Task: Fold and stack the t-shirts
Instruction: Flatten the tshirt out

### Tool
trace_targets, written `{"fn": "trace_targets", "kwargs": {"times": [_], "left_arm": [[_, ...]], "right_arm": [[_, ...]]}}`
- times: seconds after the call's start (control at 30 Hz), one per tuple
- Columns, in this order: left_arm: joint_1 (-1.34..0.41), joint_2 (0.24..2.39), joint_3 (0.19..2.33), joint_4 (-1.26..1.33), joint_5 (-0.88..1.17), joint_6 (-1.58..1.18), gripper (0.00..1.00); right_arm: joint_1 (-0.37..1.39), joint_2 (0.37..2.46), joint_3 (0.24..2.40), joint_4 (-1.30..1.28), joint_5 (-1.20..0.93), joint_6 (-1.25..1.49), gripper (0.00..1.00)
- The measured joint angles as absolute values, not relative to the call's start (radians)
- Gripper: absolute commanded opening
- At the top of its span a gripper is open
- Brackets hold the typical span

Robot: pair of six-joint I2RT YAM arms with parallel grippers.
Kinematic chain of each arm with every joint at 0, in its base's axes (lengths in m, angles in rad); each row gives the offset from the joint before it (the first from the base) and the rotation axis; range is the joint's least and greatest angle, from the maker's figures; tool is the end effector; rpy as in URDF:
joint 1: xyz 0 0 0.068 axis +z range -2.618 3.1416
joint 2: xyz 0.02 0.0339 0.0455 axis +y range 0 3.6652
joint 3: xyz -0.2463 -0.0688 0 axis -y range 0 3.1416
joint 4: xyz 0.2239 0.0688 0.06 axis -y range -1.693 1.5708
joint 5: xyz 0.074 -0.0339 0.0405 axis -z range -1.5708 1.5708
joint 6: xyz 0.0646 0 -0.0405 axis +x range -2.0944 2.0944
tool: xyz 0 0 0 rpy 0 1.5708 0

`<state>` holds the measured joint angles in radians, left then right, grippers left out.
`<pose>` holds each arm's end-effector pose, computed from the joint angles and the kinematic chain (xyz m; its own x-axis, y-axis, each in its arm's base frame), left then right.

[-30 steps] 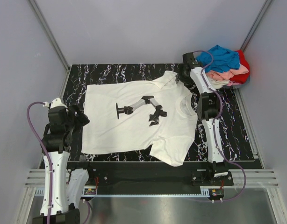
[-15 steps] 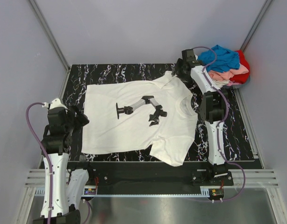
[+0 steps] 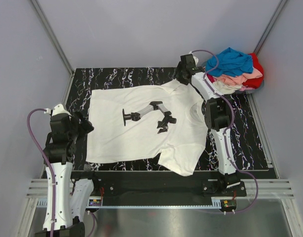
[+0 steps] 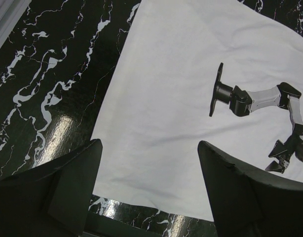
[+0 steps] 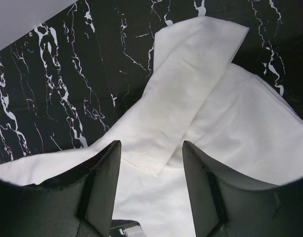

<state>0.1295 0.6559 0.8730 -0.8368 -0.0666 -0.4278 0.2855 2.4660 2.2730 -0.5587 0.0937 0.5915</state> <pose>0.1415 0.0228 0.2901 -0.4483 -0.4758 -0.7567 -0.4051 0.8628 -0.3026 0.5242 0.1475 0.1890 -0.6637 0.3838 -0.6420 0.1870 0.9162 0.3543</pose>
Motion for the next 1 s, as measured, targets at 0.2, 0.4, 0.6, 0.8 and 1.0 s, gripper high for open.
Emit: {"fn": "trace_targets", "kwargs": {"times": [0.2, 0.4, 0.6, 0.8, 1.0], "left_arm": [[0.130, 0.655, 0.873, -0.837, -0.074, -0.428, 0.83], [0.130, 0.655, 0.873, -0.836, -0.080, -0.431, 0.83], [0.130, 0.654, 0.873, -0.837, -0.083, -0.435, 0.83], [0.130, 0.648, 0.873, -0.837, -0.083, -0.438, 0.83], [0.130, 0.642, 0.873, -0.836, -0.084, -0.438, 0.83]], "right_arm": [[0.280, 2.539, 2.322, -0.546, 0.083, 0.608, 0.59], [0.279, 2.574, 2.322, -0.545, 0.054, 0.627, 0.60], [0.279, 2.592, 2.339, -0.545, 0.035, 0.638, 0.60], [0.279, 2.618, 2.361, -0.545, 0.032, 0.646, 0.60], [0.279, 2.624, 2.363, -0.545, 0.031, 0.654, 0.61]]}}
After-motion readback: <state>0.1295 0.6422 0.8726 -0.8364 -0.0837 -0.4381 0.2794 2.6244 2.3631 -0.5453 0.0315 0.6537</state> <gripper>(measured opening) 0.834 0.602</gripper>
